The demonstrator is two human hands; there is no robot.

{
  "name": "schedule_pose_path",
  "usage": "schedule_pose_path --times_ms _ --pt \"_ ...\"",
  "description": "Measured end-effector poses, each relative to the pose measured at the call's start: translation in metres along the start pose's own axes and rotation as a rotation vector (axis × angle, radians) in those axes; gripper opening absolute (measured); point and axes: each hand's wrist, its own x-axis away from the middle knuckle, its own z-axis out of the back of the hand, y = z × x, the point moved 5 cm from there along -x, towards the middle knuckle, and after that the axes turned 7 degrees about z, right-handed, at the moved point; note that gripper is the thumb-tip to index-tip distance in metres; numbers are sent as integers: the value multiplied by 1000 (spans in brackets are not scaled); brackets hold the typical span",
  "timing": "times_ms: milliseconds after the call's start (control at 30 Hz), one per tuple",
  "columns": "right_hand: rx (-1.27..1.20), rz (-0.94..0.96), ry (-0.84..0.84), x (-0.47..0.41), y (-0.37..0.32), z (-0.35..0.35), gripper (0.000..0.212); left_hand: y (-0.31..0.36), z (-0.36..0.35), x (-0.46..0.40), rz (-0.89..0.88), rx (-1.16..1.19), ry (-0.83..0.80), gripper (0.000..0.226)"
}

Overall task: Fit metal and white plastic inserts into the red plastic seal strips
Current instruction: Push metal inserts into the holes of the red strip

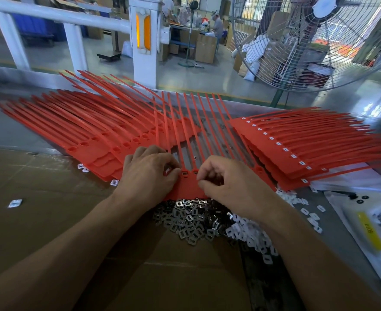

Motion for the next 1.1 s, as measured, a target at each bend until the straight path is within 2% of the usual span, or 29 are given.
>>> schedule_pose_path --times_ms 133,233,400,567,867,1100 --pt "-10 -10 167 0 5 12 19 -1 0 0 3 5 -4 16" --pt "-36 -121 314 2 20 29 15 0 0 0 2 15 -13 15" --pt "-97 -282 387 9 42 48 18 1 0 0 7 7 -15 15" --pt "-122 -339 483 13 54 61 15 2 1 1 8 3 -12 16" --pt "16 -490 418 22 79 66 10 2 2 2 2 -13 5 17" --pt "87 -494 372 20 82 64 15 0 1 2 11 -5 5 15"
